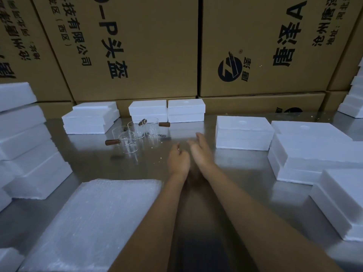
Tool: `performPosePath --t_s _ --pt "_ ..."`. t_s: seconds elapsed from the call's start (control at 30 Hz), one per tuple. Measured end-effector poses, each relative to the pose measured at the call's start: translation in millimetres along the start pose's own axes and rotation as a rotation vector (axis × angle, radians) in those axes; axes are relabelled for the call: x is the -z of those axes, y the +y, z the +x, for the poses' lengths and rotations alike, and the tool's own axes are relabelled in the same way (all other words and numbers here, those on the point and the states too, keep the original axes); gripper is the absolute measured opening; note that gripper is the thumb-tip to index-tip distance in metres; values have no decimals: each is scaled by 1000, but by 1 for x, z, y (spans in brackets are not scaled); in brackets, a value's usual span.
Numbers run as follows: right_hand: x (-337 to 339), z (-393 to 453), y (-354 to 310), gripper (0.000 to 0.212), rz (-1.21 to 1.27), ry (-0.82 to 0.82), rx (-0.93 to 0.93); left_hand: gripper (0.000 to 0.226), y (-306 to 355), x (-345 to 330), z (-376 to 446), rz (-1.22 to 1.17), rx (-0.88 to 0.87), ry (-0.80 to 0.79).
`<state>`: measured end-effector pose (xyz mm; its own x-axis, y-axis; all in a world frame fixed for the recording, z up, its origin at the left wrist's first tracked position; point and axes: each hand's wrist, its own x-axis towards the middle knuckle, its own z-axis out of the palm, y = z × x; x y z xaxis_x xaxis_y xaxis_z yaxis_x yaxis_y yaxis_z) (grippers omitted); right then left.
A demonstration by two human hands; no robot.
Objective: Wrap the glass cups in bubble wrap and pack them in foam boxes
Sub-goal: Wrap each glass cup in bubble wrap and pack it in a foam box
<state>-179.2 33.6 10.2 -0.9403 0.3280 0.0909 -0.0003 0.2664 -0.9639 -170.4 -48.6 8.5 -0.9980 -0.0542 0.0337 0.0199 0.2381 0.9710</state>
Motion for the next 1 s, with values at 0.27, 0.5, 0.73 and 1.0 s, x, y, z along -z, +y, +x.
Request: performPosePath --t_s 0.27,0.5,0.73,1.0 --pt "3 97 21 71 -50 231 22 58 2 -31 113 9 -33 46" --pt "1 187 30 78 -146 264 -10 65 -1 -45 205 -19 -35 114" --pt "-10 224 28 86 -229 256 -36 63 0 -56 236 141 -65 197" --pt "-7 216 28 83 -244 279 -19 58 1 -48 231 147 -67 165"
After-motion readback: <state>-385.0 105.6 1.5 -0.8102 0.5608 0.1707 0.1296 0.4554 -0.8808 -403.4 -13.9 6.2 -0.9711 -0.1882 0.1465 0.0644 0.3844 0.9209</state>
